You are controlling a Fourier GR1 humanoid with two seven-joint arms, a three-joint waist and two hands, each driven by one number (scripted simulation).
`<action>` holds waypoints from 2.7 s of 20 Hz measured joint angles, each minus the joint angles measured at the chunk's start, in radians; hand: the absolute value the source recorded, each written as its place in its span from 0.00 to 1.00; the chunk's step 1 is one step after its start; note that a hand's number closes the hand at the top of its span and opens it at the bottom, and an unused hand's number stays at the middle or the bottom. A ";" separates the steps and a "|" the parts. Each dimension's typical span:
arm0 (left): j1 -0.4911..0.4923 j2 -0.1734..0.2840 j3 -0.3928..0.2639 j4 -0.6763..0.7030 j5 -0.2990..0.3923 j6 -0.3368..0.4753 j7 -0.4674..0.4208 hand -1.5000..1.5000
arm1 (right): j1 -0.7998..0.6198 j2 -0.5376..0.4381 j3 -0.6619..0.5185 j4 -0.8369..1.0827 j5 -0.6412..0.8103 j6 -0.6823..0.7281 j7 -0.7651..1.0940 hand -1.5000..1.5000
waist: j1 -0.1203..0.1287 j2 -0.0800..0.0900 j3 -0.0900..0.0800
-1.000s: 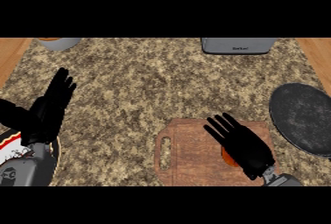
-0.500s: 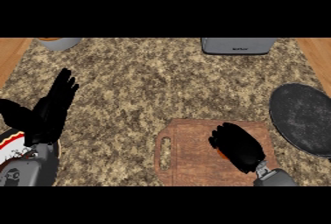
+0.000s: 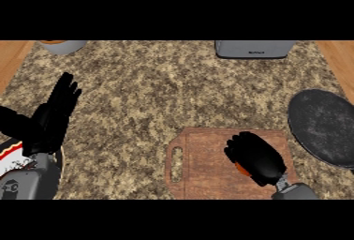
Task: Pick the tomato from the cutting board and place it in the pan
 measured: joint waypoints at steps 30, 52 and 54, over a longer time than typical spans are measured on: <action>0.028 -0.022 0.001 0.012 -0.011 -0.017 -0.033 0.50 | 0.042 0.172 -0.397 -0.806 -0.135 0.422 0.512 1.00 | 0.001 0.005 0.003; 0.020 -0.026 0.001 -0.021 -0.017 -0.022 0.007 0.50 | -0.252 -0.175 -0.896 0.276 -0.468 -0.024 -0.029 1.00 | 0.013 0.008 0.004; 0.003 -0.024 0.005 -0.005 -0.017 -0.024 0.006 0.50 | -0.269 -0.187 -0.890 0.380 -0.464 -0.083 -0.081 1.00 | 0.012 0.008 0.003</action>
